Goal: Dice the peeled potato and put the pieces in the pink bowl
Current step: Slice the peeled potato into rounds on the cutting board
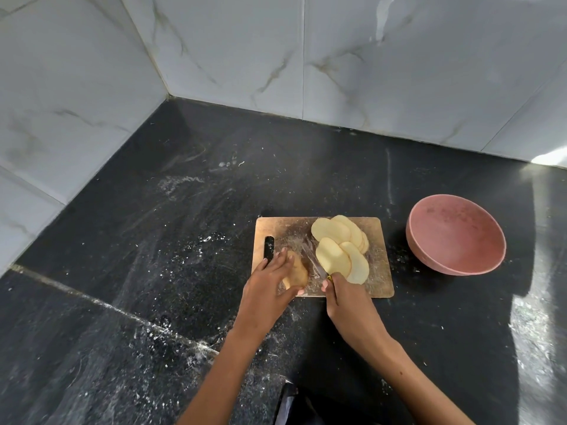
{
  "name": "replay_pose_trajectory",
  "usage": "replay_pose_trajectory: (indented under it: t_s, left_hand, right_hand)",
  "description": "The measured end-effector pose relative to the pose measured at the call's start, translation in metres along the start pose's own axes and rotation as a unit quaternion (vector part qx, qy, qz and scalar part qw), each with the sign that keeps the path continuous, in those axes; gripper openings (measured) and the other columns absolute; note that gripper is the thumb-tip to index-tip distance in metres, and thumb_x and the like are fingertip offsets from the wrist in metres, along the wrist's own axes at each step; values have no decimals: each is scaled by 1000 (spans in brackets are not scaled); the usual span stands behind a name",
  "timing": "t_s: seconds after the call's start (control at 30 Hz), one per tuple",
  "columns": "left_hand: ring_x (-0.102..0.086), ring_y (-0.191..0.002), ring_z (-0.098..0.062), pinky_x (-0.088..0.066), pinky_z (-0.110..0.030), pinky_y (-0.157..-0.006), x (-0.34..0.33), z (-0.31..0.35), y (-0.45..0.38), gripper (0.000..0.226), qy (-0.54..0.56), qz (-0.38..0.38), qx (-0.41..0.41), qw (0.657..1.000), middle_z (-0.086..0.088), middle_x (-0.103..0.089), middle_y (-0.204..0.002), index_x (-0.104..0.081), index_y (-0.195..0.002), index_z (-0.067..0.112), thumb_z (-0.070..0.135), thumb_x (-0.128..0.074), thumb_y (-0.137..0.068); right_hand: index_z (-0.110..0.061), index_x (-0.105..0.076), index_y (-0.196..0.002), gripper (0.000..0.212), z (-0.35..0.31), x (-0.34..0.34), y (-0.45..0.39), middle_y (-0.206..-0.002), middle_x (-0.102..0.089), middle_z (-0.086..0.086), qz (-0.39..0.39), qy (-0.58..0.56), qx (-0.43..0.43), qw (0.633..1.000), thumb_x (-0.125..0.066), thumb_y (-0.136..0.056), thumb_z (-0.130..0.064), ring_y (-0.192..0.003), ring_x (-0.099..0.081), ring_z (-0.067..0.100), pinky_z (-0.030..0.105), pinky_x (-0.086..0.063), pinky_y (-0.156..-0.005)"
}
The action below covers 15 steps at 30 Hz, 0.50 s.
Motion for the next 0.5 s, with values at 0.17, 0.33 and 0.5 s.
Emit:
replay_pose_trajectory:
  t_s: [0.17,0.33,0.5]
  left_hand:
    - [-29,-138,-3,3,-13,-112,-5,5,2,55,-53,22,-17,998,4,-31,-148,-48,-139,16,29,-67,-89]
    - [-56,-122,-17,-29,-43,-107,-14,9,5,58,-143,20,-2,990,-8,-60,-130,-64,-123,9,26,-84,-71]
    - [-26,-137,-2,-6,-28,-117,-8,9,5,53,-82,32,14,996,1,-38,-148,-50,-138,16,29,-67,-89]
  right_hand:
    - [-15,-43,-104,25,-9,-4,-5,-81,-54,1,-12,54,13,998,-26,-104,-33,-83,-59,25,34,-39,-66]
    - [-14,-46,-107,27,-14,-8,-8,-93,-58,4,-21,77,-17,997,-27,-104,-33,-93,-60,24,32,-39,-69]
    - [-12,-47,-111,29,-19,-6,-8,-98,-62,6,-21,107,-20,994,-26,-105,-32,-95,-61,24,31,-38,-69]
Point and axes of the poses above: each hand's wrist, its own y-axis away from the middle knuckle, its own x-axis out of the back of the hand, z = x × y, the point moved 2 cm from there along -y, towards the middle knuckle
